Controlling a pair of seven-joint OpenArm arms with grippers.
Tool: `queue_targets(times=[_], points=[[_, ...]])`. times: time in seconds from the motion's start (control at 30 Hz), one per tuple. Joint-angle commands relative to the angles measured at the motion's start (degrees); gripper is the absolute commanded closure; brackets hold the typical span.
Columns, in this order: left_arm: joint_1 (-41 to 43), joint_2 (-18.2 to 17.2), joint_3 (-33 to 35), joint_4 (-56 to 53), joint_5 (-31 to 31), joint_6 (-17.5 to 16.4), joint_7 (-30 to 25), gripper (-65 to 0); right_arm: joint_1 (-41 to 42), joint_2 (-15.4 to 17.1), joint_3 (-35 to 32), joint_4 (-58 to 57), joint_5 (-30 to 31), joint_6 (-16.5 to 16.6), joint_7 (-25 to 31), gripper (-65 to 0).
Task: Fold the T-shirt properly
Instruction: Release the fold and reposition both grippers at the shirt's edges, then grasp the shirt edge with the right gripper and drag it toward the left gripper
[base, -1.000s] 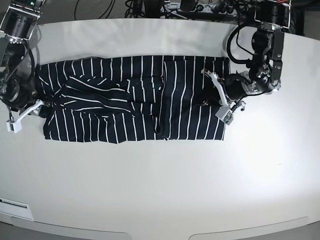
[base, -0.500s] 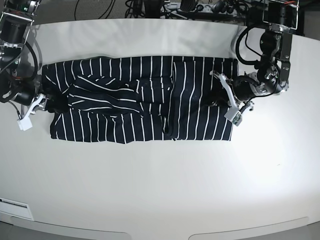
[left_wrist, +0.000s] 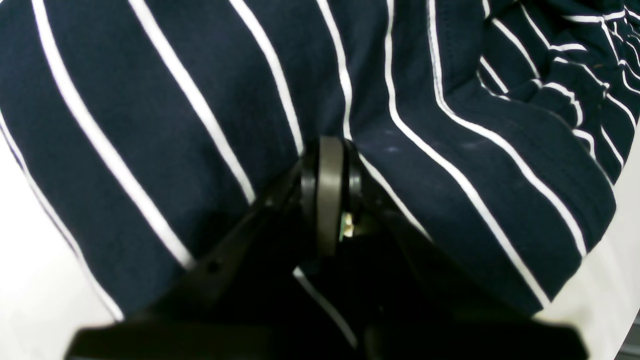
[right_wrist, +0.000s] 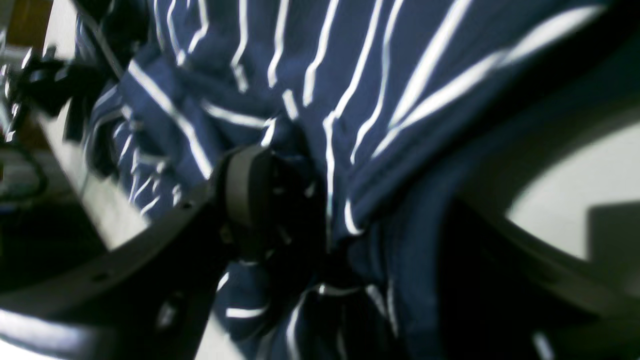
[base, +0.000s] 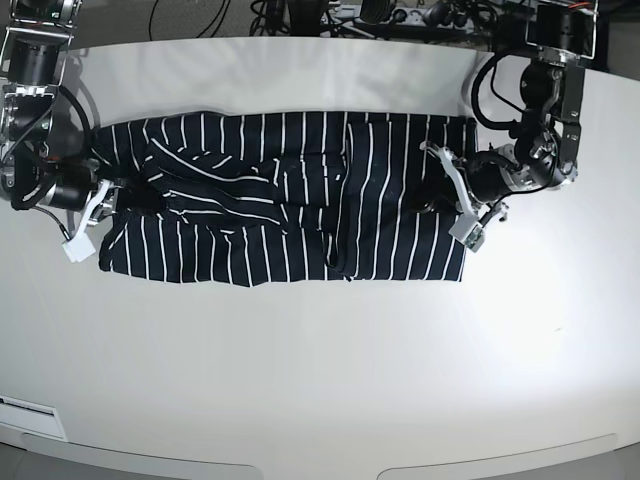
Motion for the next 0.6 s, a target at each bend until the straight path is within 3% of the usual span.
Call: queue_targets(times=[0.0,0.07,0.4,0.5,0.57], points=[[0.13,-0.92,0.07,-0.37,3.61,1.09,4.50,0.0,0.59,0.96,0.13,1.18,3.13,0.06,-1.03,-34.7],[0.13,-0.92,0.07,-0.37,3.63,1.09,4.52,0.0,0.59,0.85,0.13,1.18,6.58,0.06,-2.13,-34.7],[0.11,-0.94,0.07,-0.37,3.58,1.09,4.20,0.0,0.61,-1.90,0.13,1.16,6.19,0.06,-1.31,-34.0],[-0.09,-0.94,0.04,-0.37,3.58,1.09,3.82,0.0,0.61,-2.05,0.13,1.16,2.73,0.06,0.87,-25.1],[-0.74,-0.94,0.04,-0.37,2.71,1.11,3.87,0.0,0.61,-2.03,0.13,1.16,-0.24,0.06,2.21,-11.0]])
